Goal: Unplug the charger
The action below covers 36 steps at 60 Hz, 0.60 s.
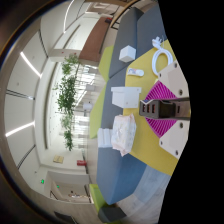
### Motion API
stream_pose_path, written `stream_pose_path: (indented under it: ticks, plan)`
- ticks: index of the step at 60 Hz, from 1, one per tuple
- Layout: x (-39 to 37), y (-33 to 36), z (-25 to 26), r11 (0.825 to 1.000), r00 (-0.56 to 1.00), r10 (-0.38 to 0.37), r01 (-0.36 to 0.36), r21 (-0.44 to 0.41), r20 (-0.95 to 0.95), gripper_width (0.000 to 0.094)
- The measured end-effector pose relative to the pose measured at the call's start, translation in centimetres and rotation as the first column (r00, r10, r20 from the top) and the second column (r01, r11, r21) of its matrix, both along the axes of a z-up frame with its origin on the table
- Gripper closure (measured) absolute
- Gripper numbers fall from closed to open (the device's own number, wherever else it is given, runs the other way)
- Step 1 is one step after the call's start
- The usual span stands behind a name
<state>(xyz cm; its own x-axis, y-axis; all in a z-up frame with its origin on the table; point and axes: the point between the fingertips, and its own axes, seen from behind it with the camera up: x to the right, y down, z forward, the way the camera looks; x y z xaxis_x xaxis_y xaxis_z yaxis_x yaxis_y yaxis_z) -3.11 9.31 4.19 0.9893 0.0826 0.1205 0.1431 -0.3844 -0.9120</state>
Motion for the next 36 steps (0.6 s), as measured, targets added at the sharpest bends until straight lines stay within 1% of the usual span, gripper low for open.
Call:
stream_pose_path:
  ticks: [3,6,11,16,19,21,25,27,29,33,36]
  plan:
    - [0.1,0.2,0.2,1.000,1.000,-0.014,0.014,0.028,0.003,0.0772]
    - [0.4,0.4,0.1,0.999,0.999,-0.029,0.029,0.036,-0.024,0.0808]
    - [0.4,0.7,0.1,0.999,0.999,-0.023,0.024,0.022,-0.047,0.0838]
    - [0.4,0.5,0.6,1.000,0.997,-0.008,0.007,-0.008,-0.076,0.0841]
    - [0.8,0.5,2.3,1.000,0.993,-0.020,0.021,0.009,-0.115,0.0842]
    - [1.1,0.3,4.5,0.998,0.991,-0.019,0.026,0.050,-0.133,0.0841]
    - [2.3,-0.3,9.8,0.990,0.992,-0.021,0.038,0.138,-0.121,0.0842]
    - [3.0,-0.5,12.2,0.985,0.992,-0.022,0.043,0.166,-0.126,0.0842]
    - [3.4,-0.7,13.4,0.982,0.991,-0.026,0.050,0.183,-0.129,0.0842]
    - [5.7,-1.5,14.8,0.981,0.994,-0.042,0.061,0.186,-0.105,0.0843]
    - [7.6,-2.0,14.0,0.985,0.996,-0.063,0.072,0.155,-0.067,0.0841]
